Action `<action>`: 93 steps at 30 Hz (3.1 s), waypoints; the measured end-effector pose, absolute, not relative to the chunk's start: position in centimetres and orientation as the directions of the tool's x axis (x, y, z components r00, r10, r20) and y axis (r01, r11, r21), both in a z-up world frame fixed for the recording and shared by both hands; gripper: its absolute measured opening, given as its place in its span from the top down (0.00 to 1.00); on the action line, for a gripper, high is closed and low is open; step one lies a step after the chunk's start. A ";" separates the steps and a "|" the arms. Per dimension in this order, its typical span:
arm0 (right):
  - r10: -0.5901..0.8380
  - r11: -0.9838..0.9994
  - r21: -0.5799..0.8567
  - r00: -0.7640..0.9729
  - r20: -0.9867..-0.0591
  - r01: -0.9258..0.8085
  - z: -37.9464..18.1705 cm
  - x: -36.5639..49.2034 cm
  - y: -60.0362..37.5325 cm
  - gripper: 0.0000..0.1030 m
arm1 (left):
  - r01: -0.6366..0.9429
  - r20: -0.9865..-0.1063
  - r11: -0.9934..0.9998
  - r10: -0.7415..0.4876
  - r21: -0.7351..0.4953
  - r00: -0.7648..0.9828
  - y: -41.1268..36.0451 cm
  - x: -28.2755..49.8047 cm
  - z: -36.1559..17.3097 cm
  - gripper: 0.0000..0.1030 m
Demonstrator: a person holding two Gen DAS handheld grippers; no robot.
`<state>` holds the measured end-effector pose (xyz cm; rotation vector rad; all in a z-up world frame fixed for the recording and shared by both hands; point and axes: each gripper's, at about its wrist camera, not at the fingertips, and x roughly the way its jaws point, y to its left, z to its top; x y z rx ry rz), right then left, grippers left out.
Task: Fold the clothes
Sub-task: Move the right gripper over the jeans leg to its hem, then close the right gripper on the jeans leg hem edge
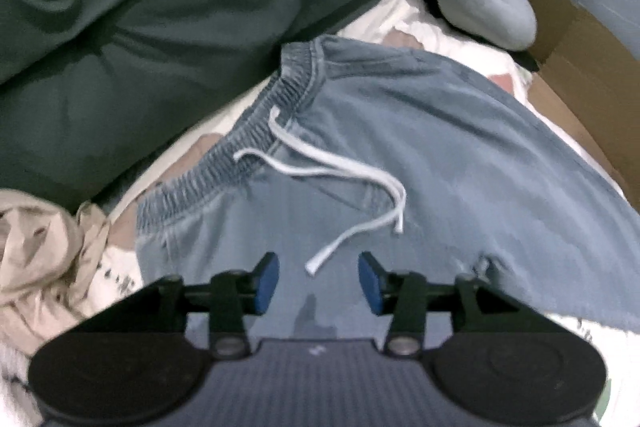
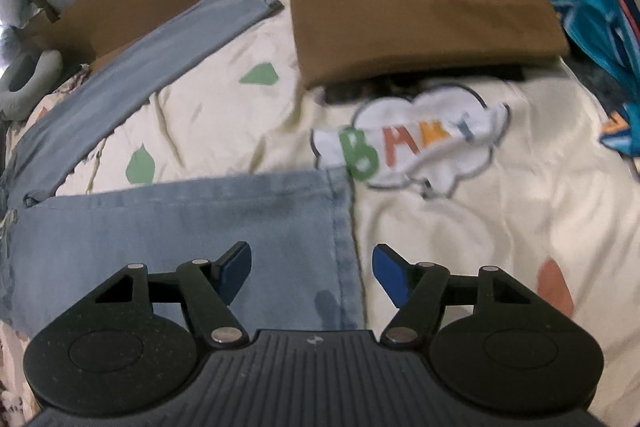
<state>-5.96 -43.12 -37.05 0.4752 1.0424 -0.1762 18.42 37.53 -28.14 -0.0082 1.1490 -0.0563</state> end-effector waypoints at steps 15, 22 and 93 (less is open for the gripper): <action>0.132 0.829 0.346 0.447 -0.885 0.440 -38.6 -10.5 -43.4 0.29 | -0.050 -0.944 0.992 -0.090 -0.112 0.316 39.7 8.5 -32.1 0.49; 0.161 0.843 0.327 0.380 -0.911 0.427 -40.7 -11.1 -42.2 0.29 | -0.109 -0.965 0.985 -0.105 -0.134 0.239 39.5 5.7 -35.5 0.48; 0.456 0.319 0.710 0.555 -0.696 0.628 -46.9 -14.4 -45.0 0.58 | -0.206 -0.992 0.971 -0.119 -0.124 0.039 42.6 -7.8 -40.2 0.34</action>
